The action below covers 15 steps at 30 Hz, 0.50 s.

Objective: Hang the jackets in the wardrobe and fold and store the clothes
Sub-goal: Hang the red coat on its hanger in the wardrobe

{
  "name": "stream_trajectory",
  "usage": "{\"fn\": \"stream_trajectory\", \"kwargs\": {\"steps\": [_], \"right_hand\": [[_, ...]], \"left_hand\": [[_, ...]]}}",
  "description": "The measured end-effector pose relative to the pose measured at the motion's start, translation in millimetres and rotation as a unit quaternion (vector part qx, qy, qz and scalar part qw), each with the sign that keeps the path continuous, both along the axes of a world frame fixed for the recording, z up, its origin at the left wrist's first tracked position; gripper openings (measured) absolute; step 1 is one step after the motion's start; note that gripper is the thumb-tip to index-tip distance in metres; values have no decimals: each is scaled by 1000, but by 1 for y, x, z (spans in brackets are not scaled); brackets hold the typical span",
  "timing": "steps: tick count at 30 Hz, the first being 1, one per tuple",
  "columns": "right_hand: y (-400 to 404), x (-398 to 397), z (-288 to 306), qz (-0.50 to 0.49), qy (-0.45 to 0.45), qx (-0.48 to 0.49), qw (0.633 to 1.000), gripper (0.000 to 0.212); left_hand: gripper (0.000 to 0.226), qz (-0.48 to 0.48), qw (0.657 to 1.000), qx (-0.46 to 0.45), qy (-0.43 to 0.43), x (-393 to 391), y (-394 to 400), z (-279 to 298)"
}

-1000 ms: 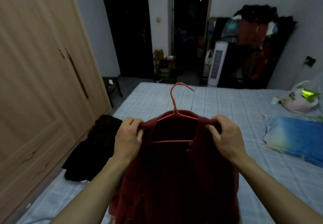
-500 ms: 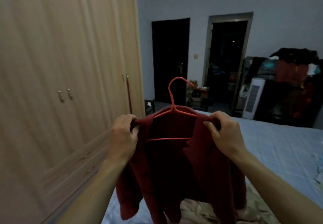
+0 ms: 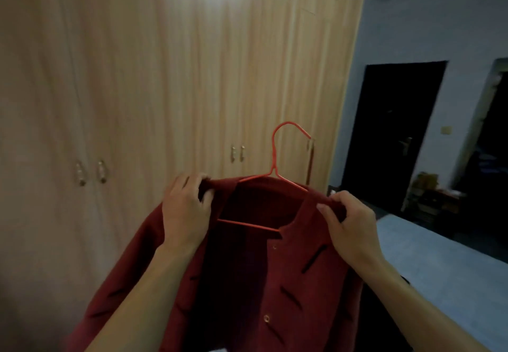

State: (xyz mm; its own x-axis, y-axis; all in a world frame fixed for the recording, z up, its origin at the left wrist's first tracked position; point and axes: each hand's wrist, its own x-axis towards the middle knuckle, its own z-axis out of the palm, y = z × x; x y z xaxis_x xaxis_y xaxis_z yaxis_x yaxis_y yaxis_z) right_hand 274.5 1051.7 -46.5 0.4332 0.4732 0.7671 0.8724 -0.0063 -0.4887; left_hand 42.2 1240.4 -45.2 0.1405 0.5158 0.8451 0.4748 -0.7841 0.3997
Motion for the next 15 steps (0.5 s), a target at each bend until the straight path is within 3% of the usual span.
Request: {"fn": "stream_trajectory", "kwargs": {"steps": [15], "right_hand": [[194,15,8,204,-41,27,978,16]], "left_hand": [[17,159,975,74,138,-60,93,39]]}}
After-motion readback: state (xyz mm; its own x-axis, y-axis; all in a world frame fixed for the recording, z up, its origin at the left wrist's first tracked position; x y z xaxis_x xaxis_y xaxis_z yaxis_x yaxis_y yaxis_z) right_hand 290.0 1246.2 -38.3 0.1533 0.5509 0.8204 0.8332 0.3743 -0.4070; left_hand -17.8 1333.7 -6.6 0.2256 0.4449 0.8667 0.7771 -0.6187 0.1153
